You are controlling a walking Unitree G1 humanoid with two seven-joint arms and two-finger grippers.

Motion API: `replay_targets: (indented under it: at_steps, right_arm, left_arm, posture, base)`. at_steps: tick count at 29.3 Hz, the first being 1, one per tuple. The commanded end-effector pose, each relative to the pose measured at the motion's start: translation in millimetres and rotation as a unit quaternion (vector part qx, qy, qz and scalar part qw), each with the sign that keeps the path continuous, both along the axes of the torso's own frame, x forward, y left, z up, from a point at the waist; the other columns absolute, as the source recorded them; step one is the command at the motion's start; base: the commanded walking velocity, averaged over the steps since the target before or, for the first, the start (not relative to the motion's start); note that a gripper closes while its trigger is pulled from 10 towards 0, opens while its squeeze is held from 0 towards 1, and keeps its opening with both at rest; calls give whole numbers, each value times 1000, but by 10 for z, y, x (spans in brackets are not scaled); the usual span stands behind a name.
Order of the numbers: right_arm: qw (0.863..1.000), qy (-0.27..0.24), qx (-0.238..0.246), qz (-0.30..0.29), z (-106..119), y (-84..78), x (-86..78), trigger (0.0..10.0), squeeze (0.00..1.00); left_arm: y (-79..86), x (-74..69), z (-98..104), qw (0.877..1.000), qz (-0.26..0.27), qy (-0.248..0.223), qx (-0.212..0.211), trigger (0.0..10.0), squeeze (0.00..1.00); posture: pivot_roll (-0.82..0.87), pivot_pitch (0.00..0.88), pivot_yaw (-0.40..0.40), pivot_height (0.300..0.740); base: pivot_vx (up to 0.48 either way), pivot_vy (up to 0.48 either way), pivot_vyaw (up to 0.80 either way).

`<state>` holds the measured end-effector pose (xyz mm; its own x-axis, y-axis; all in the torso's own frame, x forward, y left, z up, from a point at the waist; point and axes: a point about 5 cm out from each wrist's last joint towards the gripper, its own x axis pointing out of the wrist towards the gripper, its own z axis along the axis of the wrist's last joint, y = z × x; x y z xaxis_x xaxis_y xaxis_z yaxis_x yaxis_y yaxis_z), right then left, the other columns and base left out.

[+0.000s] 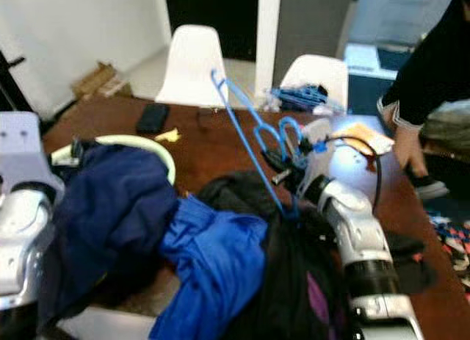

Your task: Hang hanger

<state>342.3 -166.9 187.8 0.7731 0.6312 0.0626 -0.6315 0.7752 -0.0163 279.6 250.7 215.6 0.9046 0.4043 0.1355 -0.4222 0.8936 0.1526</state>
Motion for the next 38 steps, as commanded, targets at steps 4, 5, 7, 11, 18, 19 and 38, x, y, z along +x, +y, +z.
replay_targets:
  at_steps: [4, 5, 7, 11, 18, 19, 38]
  right_arm:
    - [1000, 1, -5, -3, -2, -30, -1, 10000, 0]
    - [1000, 1, -5, -3, -2, -30, -1, 10000, 0]
    - [1000, 1, -6, -3, -8, -33, -1, 10000, 0]
    - [1000, 2, -7, -3, -9, -30, 2, 10000, 0]
    - [1000, 1, -10, -5, -3, -46, 2, 10000, 0]
    - [1000, 1, -11, -7, -2, -58, -3, 10000, 0]
    - [1000, -3, -16, -17, 56, -113, 6, 10000, 0]
  left_arm:
    - [-1, -72, -183, 998, 21, 49, -21, 10000, 0]
    - [-1, -72, -183, 998, 21, 49, -21, 10000, 0]
    - [6, -87, -257, 997, 26, 64, -34, 10000, 0]
    - [63, -77, -391, 993, 32, 92, -63, 10000, 0]
    - [187, -61, -469, 990, 45, 104, -85, 10000, 0]
    - [259, -64, -491, 989, 57, 108, -85, 10000, 0]
    - [537, 128, -604, 988, 57, 114, -85, 10000, 0]
  posture:
    - [76, 0, 12, 740]
    - [76, 0, 12, 740]
    - [76, 0, 12, 740]
    - [74, 0, 6, 740]
    - [69, 0, 4, 740]
    - [69, 0, 4, 740]
    - [38, 0, -5, 740]
  base:
    - [0, 0, 0]
    - [0, 0, 0]
    - [0, 0, 0]
    - [0, 0, 0]
    - [0, 0, 0]
    - [0, 0, 0]
    - [0, 0, 0]
